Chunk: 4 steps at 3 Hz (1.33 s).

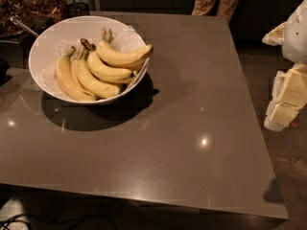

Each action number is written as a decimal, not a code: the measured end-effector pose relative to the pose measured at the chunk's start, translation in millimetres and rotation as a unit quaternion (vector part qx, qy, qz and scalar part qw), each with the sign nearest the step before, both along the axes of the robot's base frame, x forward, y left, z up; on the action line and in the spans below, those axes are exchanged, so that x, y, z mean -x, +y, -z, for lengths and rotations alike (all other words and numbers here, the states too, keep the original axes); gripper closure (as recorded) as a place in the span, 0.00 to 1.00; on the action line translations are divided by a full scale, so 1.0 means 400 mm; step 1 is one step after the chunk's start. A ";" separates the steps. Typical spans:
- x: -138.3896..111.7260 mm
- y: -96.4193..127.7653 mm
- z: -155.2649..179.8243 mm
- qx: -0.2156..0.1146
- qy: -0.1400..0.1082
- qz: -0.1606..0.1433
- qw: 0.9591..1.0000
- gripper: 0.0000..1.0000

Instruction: Pick banana from white bowl

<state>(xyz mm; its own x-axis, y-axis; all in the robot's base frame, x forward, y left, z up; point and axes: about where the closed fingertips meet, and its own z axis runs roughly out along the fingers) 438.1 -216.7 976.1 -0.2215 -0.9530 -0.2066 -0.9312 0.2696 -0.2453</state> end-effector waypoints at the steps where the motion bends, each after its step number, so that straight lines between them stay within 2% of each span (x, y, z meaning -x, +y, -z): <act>1: 0.000 0.000 0.000 0.000 0.000 0.000 1.000 0.00; 2: 0.000 0.031 -0.008 0.034 0.006 0.018 0.999 0.00; 3: -0.018 0.144 -0.050 0.069 0.012 0.030 0.997 0.00; 4: -0.074 0.267 -0.107 0.078 -0.015 0.020 0.997 0.00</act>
Offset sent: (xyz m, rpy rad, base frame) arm -0.0053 0.0489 0.0119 -0.2813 0.0832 -0.1510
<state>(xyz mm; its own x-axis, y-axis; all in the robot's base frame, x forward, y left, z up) 467.8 -109.7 1018.9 -0.2563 -0.9645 -0.0640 -0.9120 0.2632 -0.3148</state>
